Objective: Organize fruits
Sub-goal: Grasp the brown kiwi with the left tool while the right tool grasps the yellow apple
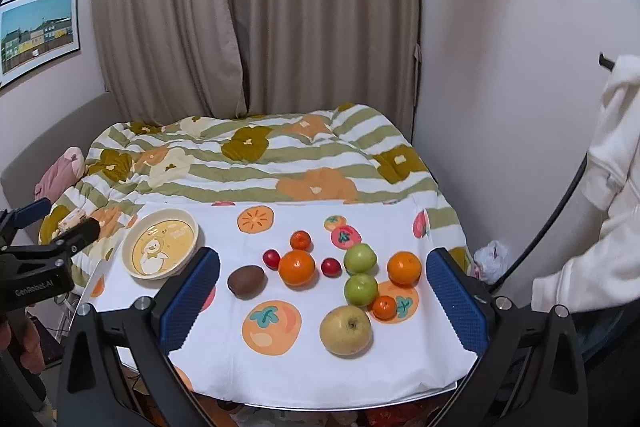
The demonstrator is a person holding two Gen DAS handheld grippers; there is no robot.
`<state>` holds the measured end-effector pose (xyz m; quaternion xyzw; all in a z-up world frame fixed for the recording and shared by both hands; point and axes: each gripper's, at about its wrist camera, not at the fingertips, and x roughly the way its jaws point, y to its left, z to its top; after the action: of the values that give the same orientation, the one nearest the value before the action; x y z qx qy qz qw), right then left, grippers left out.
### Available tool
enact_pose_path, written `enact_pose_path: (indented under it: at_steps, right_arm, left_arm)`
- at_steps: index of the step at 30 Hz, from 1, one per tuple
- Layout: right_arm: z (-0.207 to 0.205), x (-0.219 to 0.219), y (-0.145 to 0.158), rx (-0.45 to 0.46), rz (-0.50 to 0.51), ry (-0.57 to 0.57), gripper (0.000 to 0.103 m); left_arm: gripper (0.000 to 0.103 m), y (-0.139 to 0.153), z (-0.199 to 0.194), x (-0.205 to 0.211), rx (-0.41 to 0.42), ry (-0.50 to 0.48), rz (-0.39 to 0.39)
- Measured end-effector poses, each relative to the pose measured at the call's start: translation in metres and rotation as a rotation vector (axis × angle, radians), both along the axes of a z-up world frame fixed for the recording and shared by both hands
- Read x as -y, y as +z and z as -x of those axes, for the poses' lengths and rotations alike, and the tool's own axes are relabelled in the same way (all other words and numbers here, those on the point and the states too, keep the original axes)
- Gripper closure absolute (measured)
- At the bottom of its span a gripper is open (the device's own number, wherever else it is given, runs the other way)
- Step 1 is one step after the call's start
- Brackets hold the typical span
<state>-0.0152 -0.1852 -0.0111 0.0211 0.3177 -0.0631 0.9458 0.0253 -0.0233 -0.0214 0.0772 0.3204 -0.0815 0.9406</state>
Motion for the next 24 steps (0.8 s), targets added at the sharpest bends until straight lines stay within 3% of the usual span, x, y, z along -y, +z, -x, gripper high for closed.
enact_pose_path:
  at_steps: [4, 17, 24]
  right_arm:
    - [-0.002, 0.006, -0.020, -0.031, -0.019, -0.033, 0.000]
    - [-0.020, 0.012, -0.111, -0.088, -0.078, -0.135, 0.000]
    - [-0.035, 0.020, -0.150, -0.120, -0.138, -0.200, 0.000]
  left_arm:
    - [0.000, -0.021, -0.015, 0.007, -0.034, -0.068, -0.008]
    - [0.000, -0.127, -0.070, 0.041, -0.142, -0.301, -0.086]
    - [0.000, -0.164, -0.097, 0.059, -0.183, -0.388, -0.116]
